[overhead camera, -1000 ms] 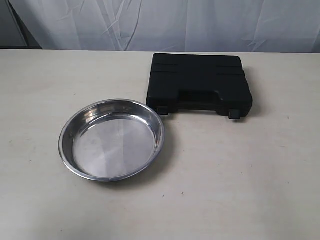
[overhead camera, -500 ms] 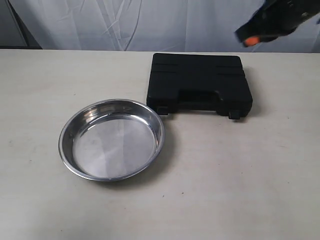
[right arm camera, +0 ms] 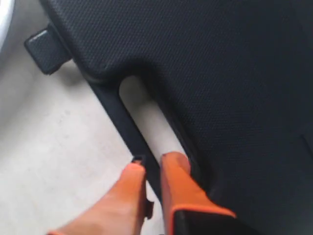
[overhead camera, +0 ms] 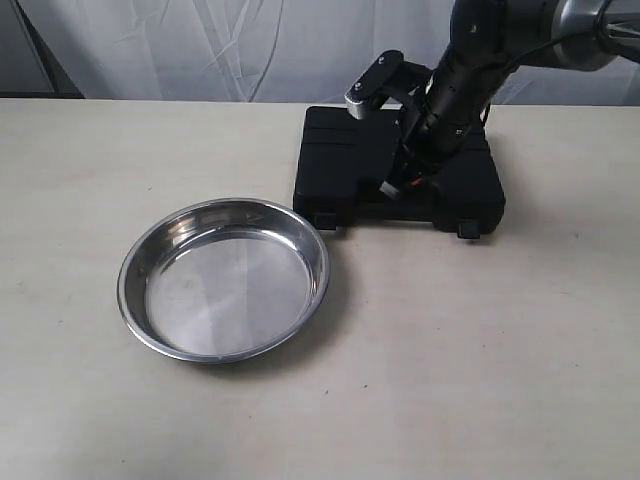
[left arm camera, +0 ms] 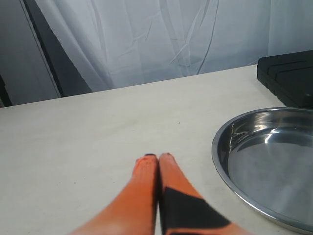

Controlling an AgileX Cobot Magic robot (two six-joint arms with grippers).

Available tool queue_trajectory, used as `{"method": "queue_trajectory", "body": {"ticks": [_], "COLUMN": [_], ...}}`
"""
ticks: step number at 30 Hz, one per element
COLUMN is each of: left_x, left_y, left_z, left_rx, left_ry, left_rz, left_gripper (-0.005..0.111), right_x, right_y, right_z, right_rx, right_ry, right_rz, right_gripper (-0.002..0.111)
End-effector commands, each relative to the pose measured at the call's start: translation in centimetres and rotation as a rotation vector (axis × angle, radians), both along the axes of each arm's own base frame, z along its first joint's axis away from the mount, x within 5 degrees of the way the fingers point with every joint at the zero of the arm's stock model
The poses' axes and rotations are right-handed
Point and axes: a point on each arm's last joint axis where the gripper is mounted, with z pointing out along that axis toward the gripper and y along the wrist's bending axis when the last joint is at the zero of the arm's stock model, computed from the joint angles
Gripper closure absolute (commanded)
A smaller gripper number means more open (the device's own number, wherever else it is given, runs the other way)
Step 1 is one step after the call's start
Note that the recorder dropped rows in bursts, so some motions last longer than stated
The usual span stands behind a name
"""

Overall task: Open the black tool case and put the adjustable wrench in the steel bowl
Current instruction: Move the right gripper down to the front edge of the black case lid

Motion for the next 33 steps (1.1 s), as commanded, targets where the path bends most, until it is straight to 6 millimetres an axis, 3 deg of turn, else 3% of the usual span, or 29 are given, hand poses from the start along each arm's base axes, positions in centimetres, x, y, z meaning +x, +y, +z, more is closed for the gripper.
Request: {"method": "queue_trajectory", "body": {"ticks": [1,4,23,24,26,28,33], "left_x": [0.0,0.0,0.0,0.0,0.0,0.0,0.0], "left_y": [0.0,0.0,0.0,0.0,0.0,0.0,0.0], "left_z": [0.2,0.2,0.2,0.2,0.2,0.2,0.2], "left_rx": [-0.008,-0.008,-0.008,-0.008,-0.008,-0.008,-0.008], "left_ry": [-0.018,-0.018,-0.018,-0.018,-0.018,-0.018,-0.018], "left_rz": [0.001,0.001,0.001,0.001,0.001,0.001,0.001], "left_gripper": [0.106,0.106,0.106,0.106,0.106,0.106,0.106], "right_x": [0.6,0.5,0.8,0.8,0.8,0.6,0.0], "right_y": [0.1,0.1,0.5,0.5,0.4,0.5,0.4], "right_z": [0.1,-0.5,-5.3,-5.3,-5.2,-5.1,-4.0], "right_rx": [0.009,-0.003,-0.013,-0.013,-0.014,-0.005,0.001], "right_ry": [-0.051,-0.018,0.088,0.088,0.091,0.113,0.151], "right_rz": [0.005,0.007,-0.01,-0.01,-0.009,-0.015,-0.015], "right_gripper": [0.068,0.051,0.056,0.058,0.077,0.109,0.108]}}
